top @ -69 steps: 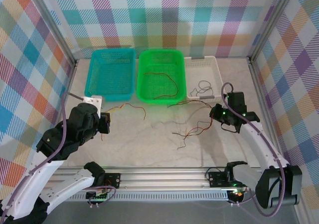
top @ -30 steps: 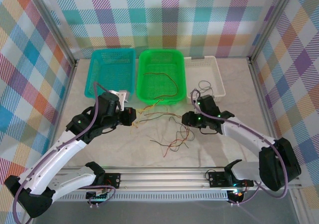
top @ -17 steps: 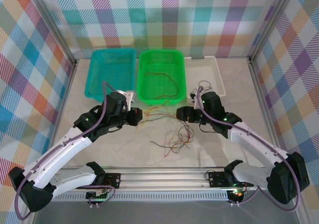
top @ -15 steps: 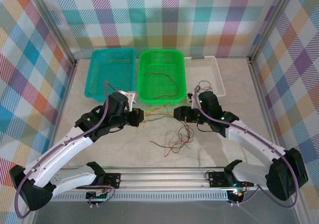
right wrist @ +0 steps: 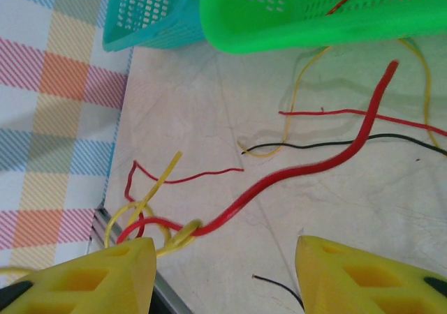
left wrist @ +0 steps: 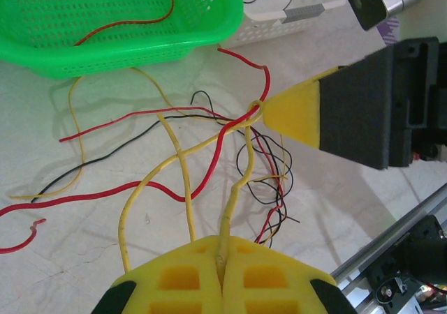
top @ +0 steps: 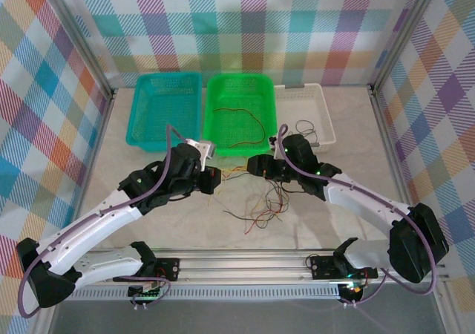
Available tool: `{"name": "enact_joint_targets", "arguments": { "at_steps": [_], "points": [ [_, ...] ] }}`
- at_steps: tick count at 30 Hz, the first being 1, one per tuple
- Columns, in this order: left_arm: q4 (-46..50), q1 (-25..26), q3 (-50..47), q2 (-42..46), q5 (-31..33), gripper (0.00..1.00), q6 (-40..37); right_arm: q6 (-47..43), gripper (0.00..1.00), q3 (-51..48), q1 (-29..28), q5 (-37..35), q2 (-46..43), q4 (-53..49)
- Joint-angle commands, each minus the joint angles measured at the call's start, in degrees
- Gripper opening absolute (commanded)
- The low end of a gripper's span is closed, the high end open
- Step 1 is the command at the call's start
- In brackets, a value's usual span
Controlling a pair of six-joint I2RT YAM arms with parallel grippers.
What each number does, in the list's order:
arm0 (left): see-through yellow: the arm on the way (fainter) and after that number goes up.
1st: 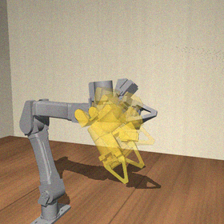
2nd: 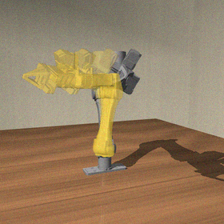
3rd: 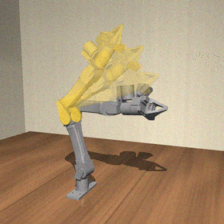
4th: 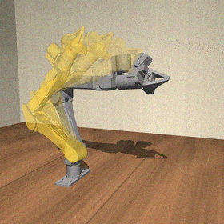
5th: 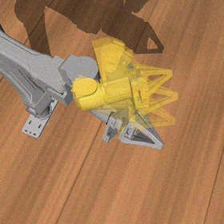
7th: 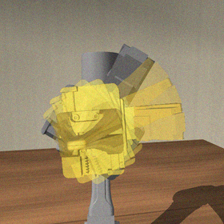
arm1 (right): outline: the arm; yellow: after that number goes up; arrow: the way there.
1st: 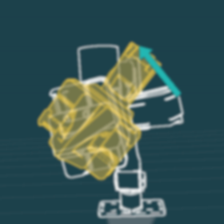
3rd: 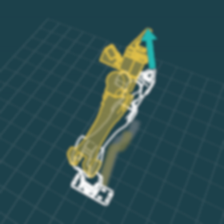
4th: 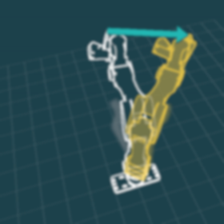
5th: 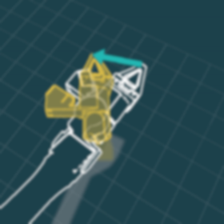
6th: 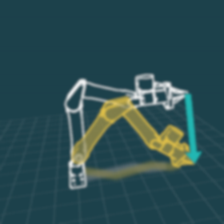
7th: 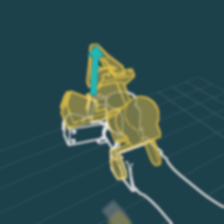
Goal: Untangle the cables
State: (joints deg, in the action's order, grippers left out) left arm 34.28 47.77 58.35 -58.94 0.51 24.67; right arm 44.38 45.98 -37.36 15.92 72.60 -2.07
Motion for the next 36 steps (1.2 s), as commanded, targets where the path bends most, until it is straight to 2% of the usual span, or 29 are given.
{"name": "enact_joint_targets", "arguments": {
  "at_steps": [1,6,13,16,20,23,27,31,36],
  "points": [
    [-1.0,1.4,-0.8,0.6,1.6,0.00,0.5,1.1,0.56,1.5,-0.3,-2.5,-0.6,1.4],
    [-1.9,2.7,-1.6,2.2,1.5,0.00,0.3,2.0,0.56,1.4,-0.3,-4.9,-0.7,0.8],
    [-2.3,4.3,-3.0,3.8,1.8,0.00,-0.3,3.2,0.48,2.1,-0.3,-8.0,-0.6,0.4],
    [-2.8,4.9,-3.7,4.7,1.7,0.00,-0.6,3.7,0.38,2.4,-0.3,-8.4,-0.1,0.2],
    [-3.7,5.3,-4.4,5.8,1.2,0.00,-0.8,4.0,0.29,2.6,-0.3,-8.3,0.3,0.4],
    [-3.0,5.5,-4.3,6.0,1.6,0.00,-1.2,3.8,0.16,2.8,-0.3,-8.9,-0.2,-0.7],
    [0.9,5.5,-3.0,7.1,4.4,0.00,-2.9,2.1,0.01,3.2,-0.2,-14.0,-3.3,-5.4],
    [7.9,5.5,-0.9,9.2,9.7,0.00,-4.6,-0.9,0.00,4.7,1.1,-20.8,-7.7,-14.2],
    [17.5,5.4,2.8,12.1,17.5,0.00,-5.6,-4.8,0.00,5.7,6.9,-25.0,-13.7,-24.2]
  ]
}}
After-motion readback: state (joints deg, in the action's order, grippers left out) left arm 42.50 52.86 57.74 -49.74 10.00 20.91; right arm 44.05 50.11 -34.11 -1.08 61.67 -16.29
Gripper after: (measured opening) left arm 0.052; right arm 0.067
